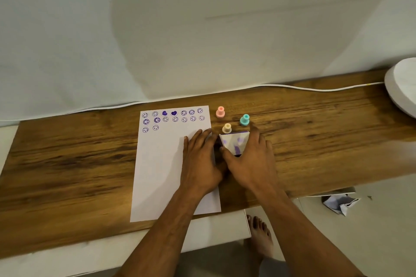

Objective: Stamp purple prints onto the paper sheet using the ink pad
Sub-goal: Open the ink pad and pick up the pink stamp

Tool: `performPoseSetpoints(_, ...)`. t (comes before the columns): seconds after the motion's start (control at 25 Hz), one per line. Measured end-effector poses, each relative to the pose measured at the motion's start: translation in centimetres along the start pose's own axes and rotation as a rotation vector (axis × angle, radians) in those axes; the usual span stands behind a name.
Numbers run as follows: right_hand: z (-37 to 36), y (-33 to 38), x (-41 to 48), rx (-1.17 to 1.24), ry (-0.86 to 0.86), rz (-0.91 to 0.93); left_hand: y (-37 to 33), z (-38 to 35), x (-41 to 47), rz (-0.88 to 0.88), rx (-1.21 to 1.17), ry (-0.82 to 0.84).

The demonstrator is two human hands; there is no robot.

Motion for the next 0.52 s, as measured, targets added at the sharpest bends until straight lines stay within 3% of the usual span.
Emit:
performPoseSetpoints(0.32, 2.5, -2.1, 1.6, -0.037, -0.164, -0.076, -0.3, 0.0, -0.3, 0.022, 0.004, -0.022)
performPoseSetpoints(0.52, 3.3, -3.3, 2.8, -0.069, -0.054, -0.123, -0.4, 0.1, -0.5, 0.042, 0.004, 0.005)
Point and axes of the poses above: each hand's wrist, its own x-axis towards the middle knuckle, its own z-axis out of the back of the hand, y = z × x, the point moved 3 cm from there along x, towards the middle knuckle, and after that the axes turned 10 degrees about y, right-handed, at the moved point
